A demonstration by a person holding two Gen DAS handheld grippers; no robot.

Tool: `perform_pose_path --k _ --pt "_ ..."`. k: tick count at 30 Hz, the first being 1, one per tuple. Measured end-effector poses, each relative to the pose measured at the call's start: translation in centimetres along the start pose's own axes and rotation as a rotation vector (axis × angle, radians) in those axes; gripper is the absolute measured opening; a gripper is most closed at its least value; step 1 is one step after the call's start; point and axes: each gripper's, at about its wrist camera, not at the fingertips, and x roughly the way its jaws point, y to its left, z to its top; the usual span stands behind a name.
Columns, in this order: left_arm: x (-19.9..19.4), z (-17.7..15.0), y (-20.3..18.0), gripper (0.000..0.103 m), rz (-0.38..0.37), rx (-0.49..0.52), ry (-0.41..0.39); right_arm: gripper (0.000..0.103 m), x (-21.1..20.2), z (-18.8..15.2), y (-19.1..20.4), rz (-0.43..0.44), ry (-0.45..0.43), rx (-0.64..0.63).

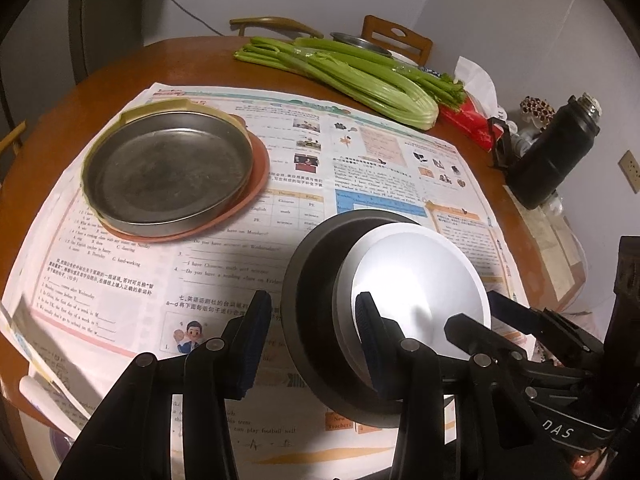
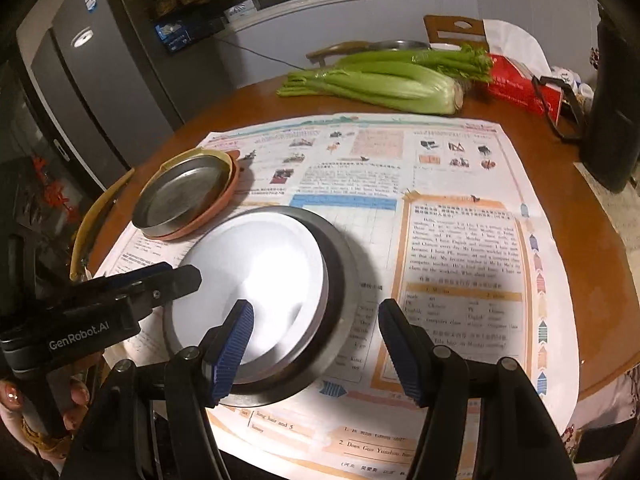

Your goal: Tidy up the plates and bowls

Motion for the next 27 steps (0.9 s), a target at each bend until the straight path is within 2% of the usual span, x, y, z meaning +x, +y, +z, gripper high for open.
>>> perform_pose_path --k 8,16,22,27 --pt "2.1 0.1 -0.3 0.045 0.0 0.007 0.042 0.065 1.5 -0.6 0.5 0.072 0.062 0.004" --pt "3.1 0.2 -0.2 0.044 -0.006 0.021 0.063 0.066 1.9 -0.4 1.2 0.071 0.063 -0.012" --pt "1.8 1.2 1.2 0.044 -0.014 0.002 0.031 0.067 2.1 0.5 2.1 0.079 0.06 -0.024" --pt "-1.2 2.9 3.3 0.044 -0.017 -0.011 -0.048 0.068 1.6 2.3 4.4 0.098 0.031 -0.064"
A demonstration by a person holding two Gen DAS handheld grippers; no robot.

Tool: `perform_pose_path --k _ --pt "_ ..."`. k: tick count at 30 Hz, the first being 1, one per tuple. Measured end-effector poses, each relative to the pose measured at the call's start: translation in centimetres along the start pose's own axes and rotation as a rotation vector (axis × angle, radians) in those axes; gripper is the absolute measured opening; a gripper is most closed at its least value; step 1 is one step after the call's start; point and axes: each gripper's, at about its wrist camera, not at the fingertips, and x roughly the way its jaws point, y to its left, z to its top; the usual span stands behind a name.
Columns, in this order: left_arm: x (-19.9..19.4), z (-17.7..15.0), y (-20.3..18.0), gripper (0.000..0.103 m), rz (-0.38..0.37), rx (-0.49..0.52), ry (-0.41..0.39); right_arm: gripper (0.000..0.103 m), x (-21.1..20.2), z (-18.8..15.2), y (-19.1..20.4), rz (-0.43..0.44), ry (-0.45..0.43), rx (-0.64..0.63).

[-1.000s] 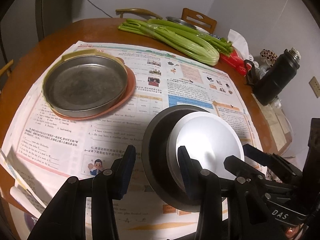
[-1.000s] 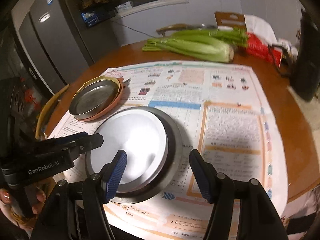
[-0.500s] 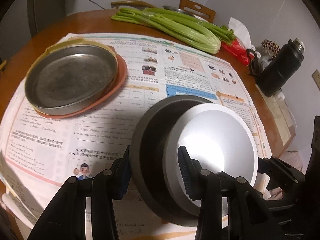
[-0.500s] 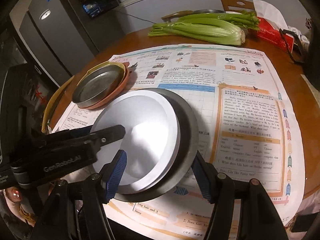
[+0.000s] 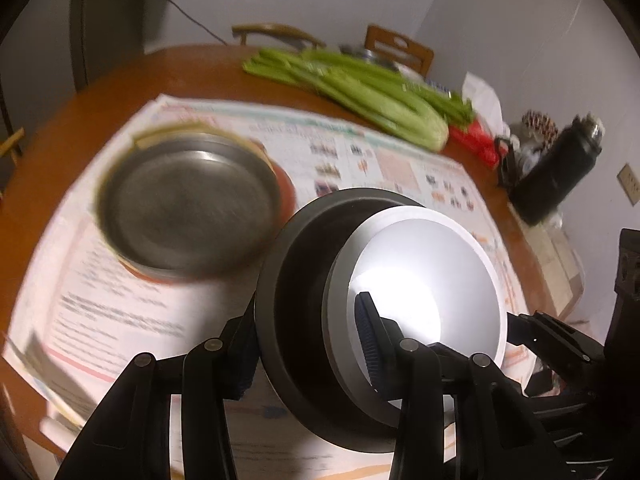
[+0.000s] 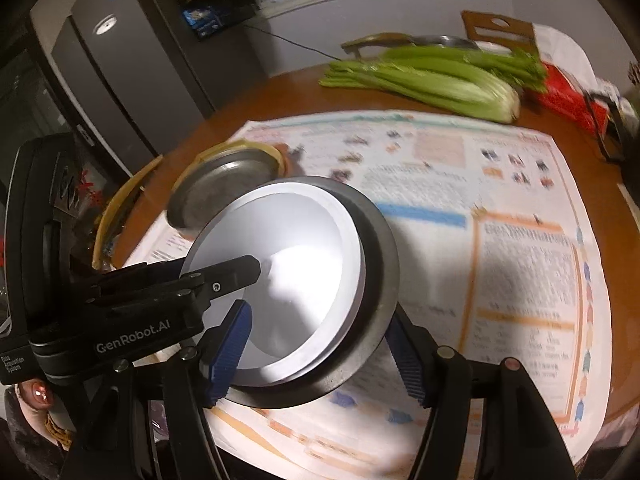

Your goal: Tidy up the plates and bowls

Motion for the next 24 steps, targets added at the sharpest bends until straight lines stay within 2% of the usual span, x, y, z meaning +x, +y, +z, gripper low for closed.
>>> perform_pose_path --k 11,16,24 --pt "-3.7 5.5 6.1 0.046 0.08 -0.022 -0.128 0.068 2.2 5.7 7.3 0.064 -0.042 -0.134" --pt "-2.2 7.3 8.4 0.046 0.108 -0.027 -0.105 0.068 4.8 7.9 8.6 0.08 -0.026 -0.123" --pt "0.7 7.7 10.1 0.046 0.109 -0.031 -0.053 0.068 8.0 8.9 8.3 0.067 0.016 -0.081"
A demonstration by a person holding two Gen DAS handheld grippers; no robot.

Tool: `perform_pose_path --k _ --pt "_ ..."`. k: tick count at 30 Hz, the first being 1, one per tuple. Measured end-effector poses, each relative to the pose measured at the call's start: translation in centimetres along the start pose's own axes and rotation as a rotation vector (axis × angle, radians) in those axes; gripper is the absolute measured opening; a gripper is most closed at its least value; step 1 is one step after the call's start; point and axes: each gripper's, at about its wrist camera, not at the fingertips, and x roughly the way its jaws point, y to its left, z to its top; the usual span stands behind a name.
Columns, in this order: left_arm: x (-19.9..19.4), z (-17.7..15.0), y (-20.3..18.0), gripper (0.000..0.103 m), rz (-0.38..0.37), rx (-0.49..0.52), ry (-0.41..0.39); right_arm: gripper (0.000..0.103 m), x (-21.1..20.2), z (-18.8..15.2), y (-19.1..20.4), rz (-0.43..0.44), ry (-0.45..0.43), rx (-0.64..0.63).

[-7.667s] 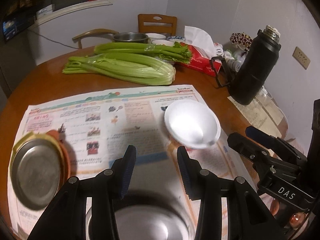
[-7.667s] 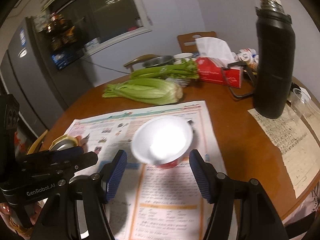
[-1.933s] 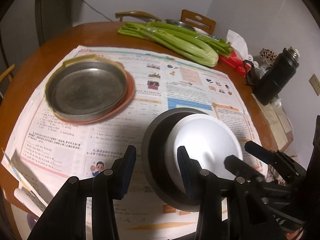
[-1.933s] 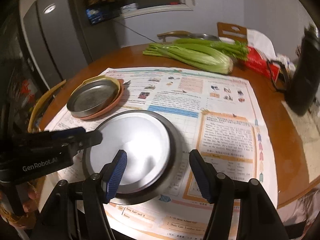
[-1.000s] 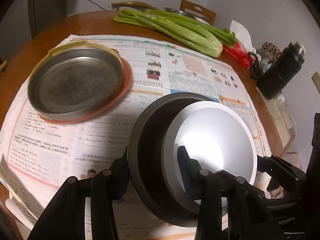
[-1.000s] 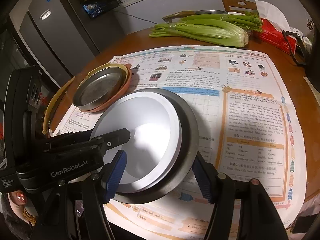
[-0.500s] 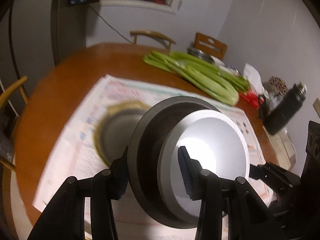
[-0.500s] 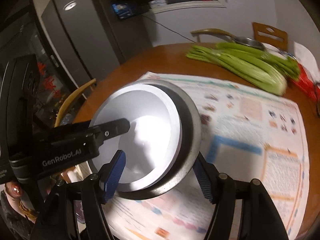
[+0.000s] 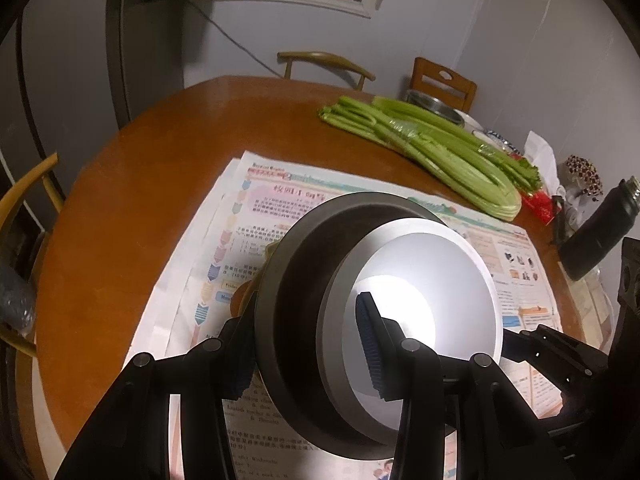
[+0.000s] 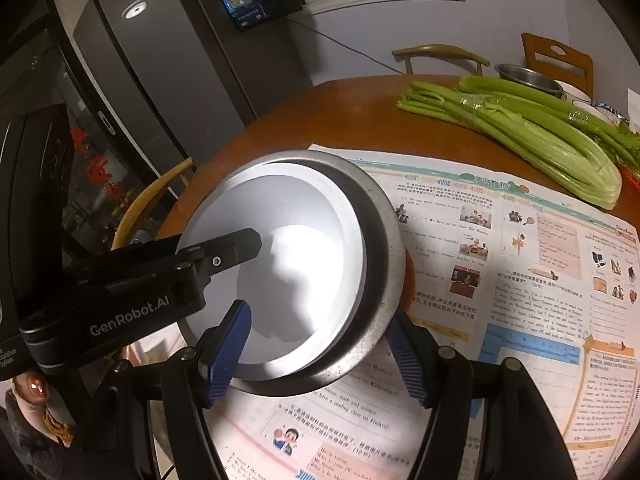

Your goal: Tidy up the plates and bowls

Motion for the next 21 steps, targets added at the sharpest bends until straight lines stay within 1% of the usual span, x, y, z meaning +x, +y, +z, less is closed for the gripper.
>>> perform_pose_path --k 10,16,21 --pt "2.1 -0.2 0.8 0.046 -0.001 -0.015 0.028 0.068 2.2 0.3 -0.4 -0.018 0.026 0.016" --pt "2.1 -0.3 1.1 0.047 -0.01 -0.015 0.025 0.068 2.2 -0.2 0.0 -0.048 0.014 0.008" --pt "1.6 -0.4 1.3 0.047 -0.009 -0.012 0.006 0.068 2.3 0.0 0.1 -0.068 0.007 0.005"
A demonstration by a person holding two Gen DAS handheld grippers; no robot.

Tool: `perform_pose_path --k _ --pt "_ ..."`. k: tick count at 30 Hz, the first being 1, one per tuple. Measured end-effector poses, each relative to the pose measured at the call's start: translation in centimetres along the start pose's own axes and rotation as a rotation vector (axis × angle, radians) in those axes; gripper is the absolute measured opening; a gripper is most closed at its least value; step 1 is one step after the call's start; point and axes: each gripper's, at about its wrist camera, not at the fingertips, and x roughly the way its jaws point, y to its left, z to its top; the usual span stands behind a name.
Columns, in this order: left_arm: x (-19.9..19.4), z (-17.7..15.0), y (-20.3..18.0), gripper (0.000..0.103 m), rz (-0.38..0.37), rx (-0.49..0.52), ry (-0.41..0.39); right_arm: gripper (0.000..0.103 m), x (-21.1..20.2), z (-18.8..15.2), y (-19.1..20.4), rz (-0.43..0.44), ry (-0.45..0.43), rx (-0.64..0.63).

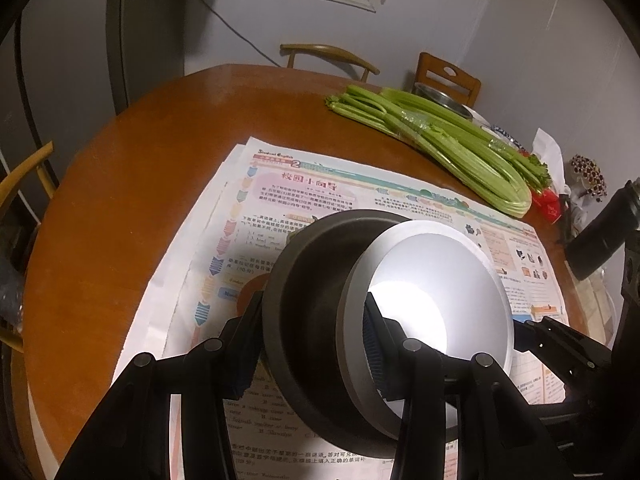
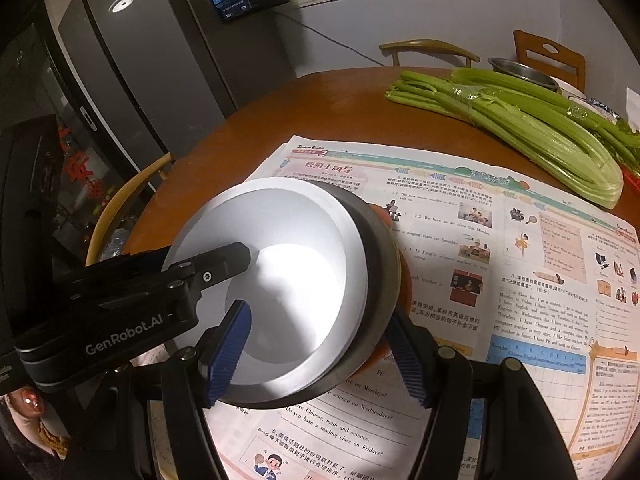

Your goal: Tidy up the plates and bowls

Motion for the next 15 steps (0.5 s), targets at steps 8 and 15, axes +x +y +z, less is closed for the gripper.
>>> perform_pose_path --k 8,15 --pt "-0.9 -0.1 0.6 0.047 0.01 -0.002 -0.014 0.068 -0.5 0.1 0.0 -0.028 -0.026 0.002" --pt "-1.8 -0.5 0.8 0.047 0.015 -0.001 -0.027 0.068 -0.8 0.2 0.1 -0.061 -0.041 -0.005"
